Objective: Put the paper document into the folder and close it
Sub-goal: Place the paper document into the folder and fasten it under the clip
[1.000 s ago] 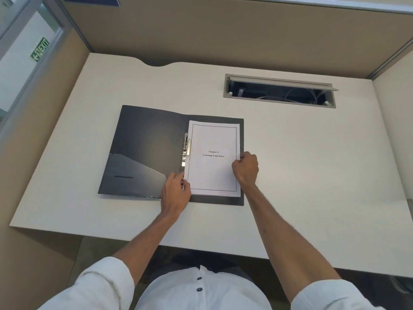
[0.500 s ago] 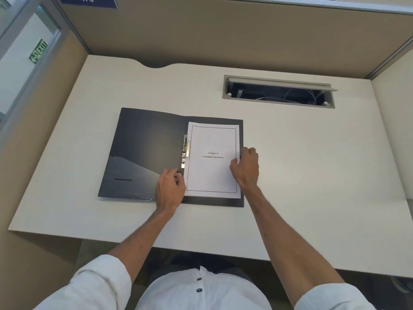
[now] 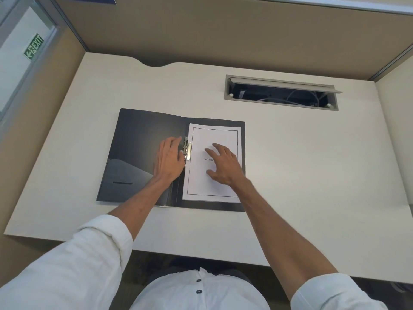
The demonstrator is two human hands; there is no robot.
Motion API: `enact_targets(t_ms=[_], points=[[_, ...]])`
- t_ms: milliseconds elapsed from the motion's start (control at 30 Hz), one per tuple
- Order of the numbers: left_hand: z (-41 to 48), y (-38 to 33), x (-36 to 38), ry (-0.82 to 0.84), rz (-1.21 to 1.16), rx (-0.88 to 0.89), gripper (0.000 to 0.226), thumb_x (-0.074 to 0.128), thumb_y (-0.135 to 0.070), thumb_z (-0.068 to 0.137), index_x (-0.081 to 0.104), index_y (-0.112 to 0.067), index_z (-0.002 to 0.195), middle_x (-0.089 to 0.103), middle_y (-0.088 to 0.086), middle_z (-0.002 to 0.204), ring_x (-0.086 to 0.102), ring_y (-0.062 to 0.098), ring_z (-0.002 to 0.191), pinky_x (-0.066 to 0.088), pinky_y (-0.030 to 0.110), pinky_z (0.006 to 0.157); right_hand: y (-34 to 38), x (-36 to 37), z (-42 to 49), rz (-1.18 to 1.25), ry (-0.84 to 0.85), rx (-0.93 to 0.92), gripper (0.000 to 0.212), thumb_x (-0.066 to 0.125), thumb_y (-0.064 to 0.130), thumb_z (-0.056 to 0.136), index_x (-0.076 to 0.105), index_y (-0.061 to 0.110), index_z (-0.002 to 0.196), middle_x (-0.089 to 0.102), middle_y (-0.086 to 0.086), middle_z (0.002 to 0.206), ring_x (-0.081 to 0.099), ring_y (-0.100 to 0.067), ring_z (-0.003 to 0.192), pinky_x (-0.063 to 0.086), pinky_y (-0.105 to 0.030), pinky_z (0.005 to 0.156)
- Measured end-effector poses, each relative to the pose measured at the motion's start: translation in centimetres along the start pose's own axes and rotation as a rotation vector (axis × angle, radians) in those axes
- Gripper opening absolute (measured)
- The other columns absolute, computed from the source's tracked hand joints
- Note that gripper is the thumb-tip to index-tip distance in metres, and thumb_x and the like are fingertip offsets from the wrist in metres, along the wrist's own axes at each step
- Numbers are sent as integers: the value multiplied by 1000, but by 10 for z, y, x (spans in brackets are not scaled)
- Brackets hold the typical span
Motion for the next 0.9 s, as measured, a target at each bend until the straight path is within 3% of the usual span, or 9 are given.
enact_targets(t_ms=[367,600,733,900], points=[[37,1,-3,110,50,74,60,58,-9,106,45,-12,165,51,9,166,42,30,158,44,48,128,2,5,7,-38,27,21,79,72,45,100,37,29,169,19,-3,182,20,-29,171,28,-55,137],[48,1,1,203,126,97,54,53,-11,109,51,-13,163,60,8,158,43,30,157,46,51,123,1,5,10,-37,18,24,80,74,46,99,37,30,168,20,-2,182,23,-28,170,31,-55,136],[49,-3,1,173,98,86,46,54,-12,109,58,-12,155,66,10,150,54,33,146,48,48,119,1,6,9,-33,13,27,80,73,47,99,37,31,168,20,-1,182,23,-28,170,31,-55,136],[40,-7,-5,72,0,78,26,52,-12,111,64,-16,134,77,8,116,71,31,107,62,49,90,2,8,7,-13,10,38,80,73,46,100,36,31,169,18,0,183,21,-28,171,28,-55,138]])
Point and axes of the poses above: each hand's wrist, its own z-axis towards the middle knuckle, its own x-axis out of the palm, y = z × x, the point moved 1 cm from there along z, towards the middle knuckle
